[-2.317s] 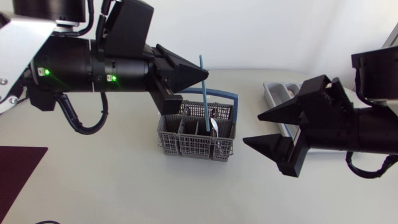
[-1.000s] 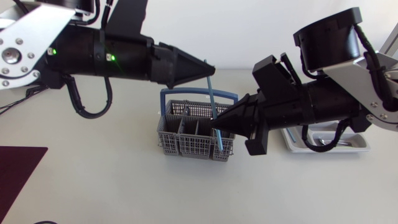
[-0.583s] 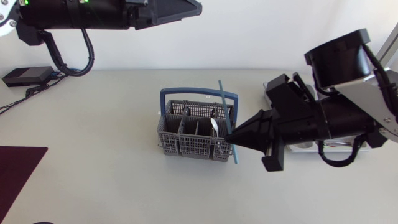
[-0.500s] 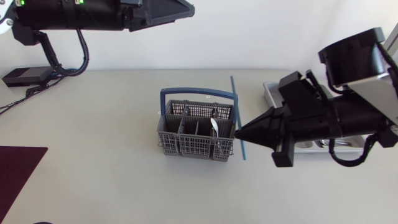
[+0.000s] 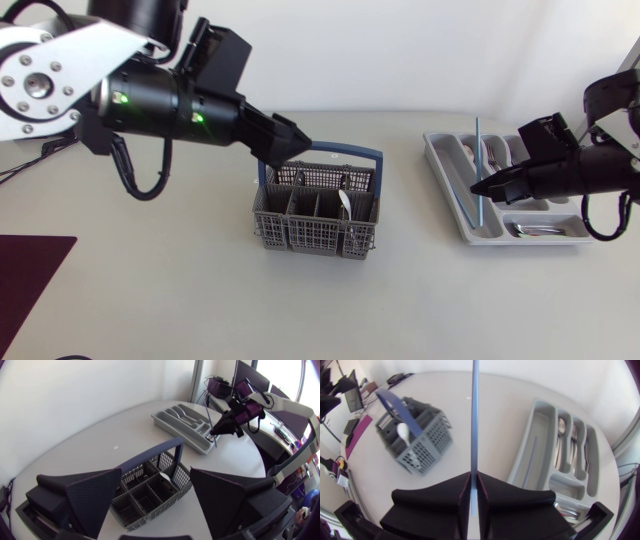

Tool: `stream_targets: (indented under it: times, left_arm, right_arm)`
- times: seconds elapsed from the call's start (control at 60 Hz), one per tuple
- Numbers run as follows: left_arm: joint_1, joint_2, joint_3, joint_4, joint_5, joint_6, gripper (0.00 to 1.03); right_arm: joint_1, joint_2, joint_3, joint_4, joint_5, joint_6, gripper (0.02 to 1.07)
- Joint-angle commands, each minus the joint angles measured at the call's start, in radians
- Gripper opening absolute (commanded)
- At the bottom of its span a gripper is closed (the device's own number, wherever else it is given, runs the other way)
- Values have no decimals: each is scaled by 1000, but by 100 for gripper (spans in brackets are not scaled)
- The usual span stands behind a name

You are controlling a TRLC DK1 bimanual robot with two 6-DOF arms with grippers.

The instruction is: Sort the cutlery from the basket into the organizer compartments.

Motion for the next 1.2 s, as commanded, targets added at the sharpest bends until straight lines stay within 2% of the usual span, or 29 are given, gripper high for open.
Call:
stream_targets:
  times: [0.0, 0.15, 0.267, 0.583, 0.85, 0.95, 0.967, 0.983, 1.067, 1.183]
  left_arm:
    - [-46, 25, -35, 1, -43, 27, 94]
    - [-101, 89, -46, 0, -123, 24, 94]
    - [-118, 135, -32, -22, -126, 11, 93]
    - [-133, 219, 8, -39, -135, -13, 93]
    - [-132, 284, 48, -39, -134, -45, 93]
    - [-129, 314, 71, -39, -129, -64, 93]
    - [-129, 319, 74, -40, -129, -67, 93]
    - [-129, 327, 82, -42, -125, -71, 93]
    - [-125, 342, 94, -46, -105, -87, 93]
    - [-122, 364, 109, -45, -95, -114, 93]
  right_arm:
    - [-29, 109, 61, 21, 41, 25, 7]
    - [-40, 250, 149, 30, 130, 88, 7]
    - [-43, 341, 215, 27, 177, 126, 7]
    - [-49, 591, 354, 0, 191, 164, 7]
    - [-60, 663, 368, 3, 205, 164, 9]
    - [-71, 672, 359, 10, 203, 163, 30]
    - [-72, 672, 356, 10, 203, 163, 35]
    - [-72, 669, 349, 10, 203, 161, 45]
    - [-74, 645, 323, 23, 205, 158, 65]
    - [-72, 574, 273, 40, 212, 158, 82]
